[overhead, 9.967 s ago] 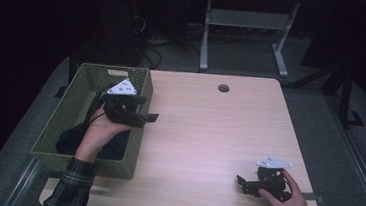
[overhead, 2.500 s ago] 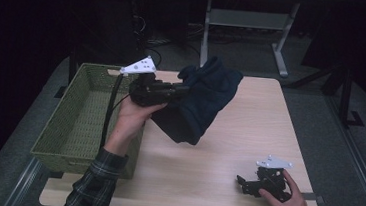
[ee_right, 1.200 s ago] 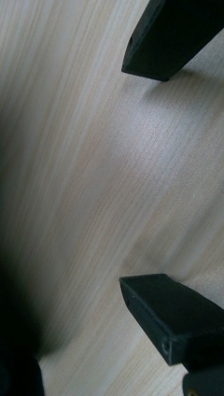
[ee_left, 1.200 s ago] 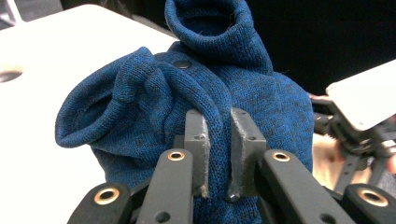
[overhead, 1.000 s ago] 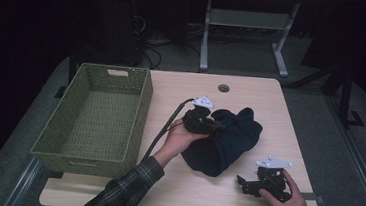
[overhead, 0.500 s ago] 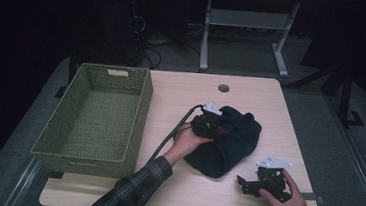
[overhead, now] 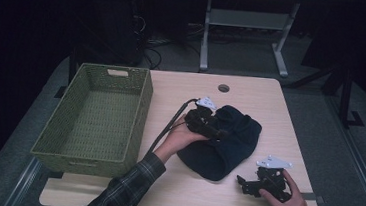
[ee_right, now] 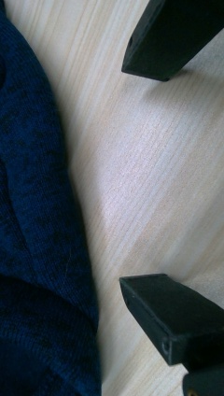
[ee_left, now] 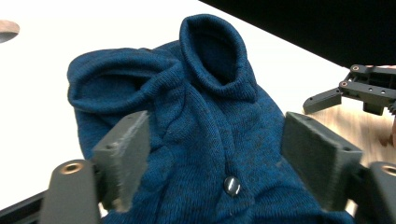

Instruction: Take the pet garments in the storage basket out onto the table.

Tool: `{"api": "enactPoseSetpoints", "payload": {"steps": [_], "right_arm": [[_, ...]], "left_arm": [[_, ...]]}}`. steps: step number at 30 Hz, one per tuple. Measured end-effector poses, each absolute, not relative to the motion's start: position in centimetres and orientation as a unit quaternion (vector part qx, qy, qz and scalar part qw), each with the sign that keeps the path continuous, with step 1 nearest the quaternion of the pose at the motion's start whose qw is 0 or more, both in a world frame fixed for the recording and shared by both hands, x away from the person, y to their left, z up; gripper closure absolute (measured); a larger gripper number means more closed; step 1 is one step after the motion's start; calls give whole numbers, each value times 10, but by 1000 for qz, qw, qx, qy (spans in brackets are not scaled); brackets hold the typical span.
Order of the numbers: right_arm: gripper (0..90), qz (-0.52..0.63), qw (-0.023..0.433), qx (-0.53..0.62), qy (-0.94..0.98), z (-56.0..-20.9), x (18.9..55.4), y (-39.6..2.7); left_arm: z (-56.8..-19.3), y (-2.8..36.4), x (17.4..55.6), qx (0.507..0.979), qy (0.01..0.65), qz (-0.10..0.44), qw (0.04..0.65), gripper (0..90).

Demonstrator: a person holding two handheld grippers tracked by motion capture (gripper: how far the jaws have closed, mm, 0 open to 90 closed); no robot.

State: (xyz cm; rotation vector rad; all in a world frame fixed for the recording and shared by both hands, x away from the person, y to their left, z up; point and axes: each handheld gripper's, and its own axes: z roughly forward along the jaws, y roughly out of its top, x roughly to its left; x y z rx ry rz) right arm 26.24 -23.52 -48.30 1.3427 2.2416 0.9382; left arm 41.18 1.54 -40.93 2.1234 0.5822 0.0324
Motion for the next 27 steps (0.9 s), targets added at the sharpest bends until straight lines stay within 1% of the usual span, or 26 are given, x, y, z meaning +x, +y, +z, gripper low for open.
{"api": "enactPoseSetpoints", "payload": {"steps": [2,8,15,27], "right_arm": [[5,332,180,477,794,-483,262,-235],[5,332,181,476,794,-483,262,-235],[5,332,181,476,794,-483,262,-235],[5,332,181,476,794,-483,262,-235]], "left_arm": [[-405,18,408,860,235,15,452,176],[-400,30,396,869,219,30,443,134],[-403,49,377,869,223,56,437,134],[-422,76,341,874,233,75,420,134]]}}
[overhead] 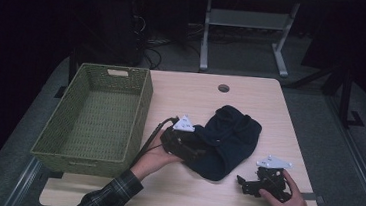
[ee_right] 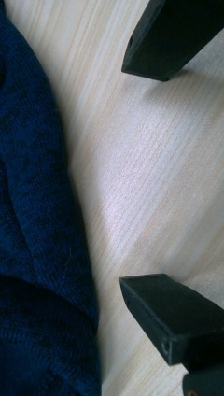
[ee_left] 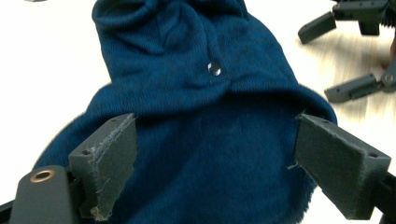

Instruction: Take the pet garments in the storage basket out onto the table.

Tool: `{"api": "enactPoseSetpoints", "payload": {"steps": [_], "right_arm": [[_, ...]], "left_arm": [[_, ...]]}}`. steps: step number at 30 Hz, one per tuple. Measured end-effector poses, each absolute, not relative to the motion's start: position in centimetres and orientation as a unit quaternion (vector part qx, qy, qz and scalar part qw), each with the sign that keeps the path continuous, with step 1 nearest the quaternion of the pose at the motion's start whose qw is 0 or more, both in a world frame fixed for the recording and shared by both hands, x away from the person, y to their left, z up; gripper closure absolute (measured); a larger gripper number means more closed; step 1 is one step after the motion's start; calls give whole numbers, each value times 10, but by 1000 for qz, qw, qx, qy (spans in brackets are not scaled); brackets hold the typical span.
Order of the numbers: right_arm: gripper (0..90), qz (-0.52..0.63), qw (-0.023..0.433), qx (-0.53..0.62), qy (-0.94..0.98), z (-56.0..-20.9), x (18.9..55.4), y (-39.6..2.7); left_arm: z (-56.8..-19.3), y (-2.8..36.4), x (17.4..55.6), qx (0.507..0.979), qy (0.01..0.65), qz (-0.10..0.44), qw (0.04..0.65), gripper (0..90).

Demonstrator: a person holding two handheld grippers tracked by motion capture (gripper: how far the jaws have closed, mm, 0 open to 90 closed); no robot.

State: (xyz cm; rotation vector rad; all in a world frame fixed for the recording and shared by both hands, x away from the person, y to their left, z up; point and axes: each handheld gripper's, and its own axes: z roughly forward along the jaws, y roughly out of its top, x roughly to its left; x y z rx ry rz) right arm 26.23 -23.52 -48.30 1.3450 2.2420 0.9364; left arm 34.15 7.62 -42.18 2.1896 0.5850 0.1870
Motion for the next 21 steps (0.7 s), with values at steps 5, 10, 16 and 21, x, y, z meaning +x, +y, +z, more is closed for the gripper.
{"api": "enactPoseSetpoints", "payload": {"steps": [5,10,16,21], "right_arm": [[5,331,181,476,794,-483,262,-235],[5,331,181,475,795,-483,262,-235],[4,332,179,472,797,-483,262,-235],[5,333,178,470,798,-483,262,-235]], "left_arm": [[-429,87,331,873,240,80,416,134],[-441,98,319,877,254,78,399,134],[-450,110,308,881,267,78,382,133],[-458,116,302,884,278,83,366,129]]}}
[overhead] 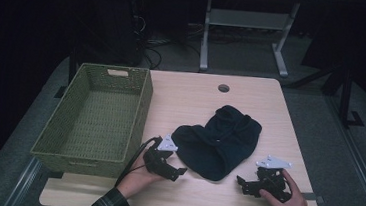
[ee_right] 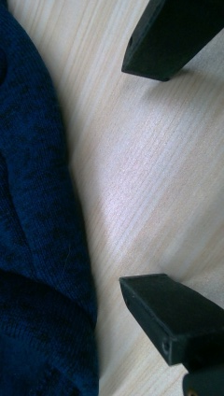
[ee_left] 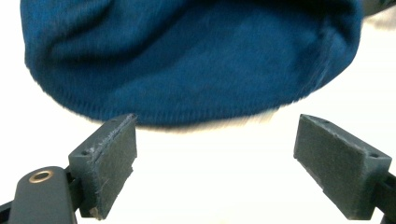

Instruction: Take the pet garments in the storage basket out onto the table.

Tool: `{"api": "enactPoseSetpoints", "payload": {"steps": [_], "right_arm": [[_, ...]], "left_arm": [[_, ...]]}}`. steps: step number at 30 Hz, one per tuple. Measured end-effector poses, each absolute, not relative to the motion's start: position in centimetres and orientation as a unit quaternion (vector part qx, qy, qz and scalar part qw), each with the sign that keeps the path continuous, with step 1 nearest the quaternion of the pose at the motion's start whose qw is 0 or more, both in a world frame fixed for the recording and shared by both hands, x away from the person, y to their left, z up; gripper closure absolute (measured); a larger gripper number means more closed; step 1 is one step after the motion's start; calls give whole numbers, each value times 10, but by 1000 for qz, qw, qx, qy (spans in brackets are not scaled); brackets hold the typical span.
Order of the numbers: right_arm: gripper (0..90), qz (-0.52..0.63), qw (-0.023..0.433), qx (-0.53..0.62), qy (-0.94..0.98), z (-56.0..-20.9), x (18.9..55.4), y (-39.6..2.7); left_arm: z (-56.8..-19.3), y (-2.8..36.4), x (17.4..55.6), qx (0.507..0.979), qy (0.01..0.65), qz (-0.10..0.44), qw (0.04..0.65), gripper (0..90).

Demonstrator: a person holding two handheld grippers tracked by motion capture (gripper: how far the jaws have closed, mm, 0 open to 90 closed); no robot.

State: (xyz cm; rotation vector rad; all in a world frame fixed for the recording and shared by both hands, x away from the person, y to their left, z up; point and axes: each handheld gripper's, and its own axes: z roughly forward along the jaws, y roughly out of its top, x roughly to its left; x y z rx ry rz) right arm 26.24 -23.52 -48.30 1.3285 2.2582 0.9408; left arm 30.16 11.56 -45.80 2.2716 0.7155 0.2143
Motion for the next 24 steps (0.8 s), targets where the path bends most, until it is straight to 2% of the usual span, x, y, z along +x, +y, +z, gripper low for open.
{"api": "enactPoseSetpoints", "payload": {"steps": [6,14,24], "right_arm": [[5,333,177,468,799,-483,263,-235],[5,333,177,467,800,-483,263,-235],[5,333,177,467,800,-483,263,-235]], "left_arm": [[-469,113,298,889,289,84,345,128],[-477,115,292,881,274,116,369,126],[-478,115,291,879,276,116,371,127]]}}
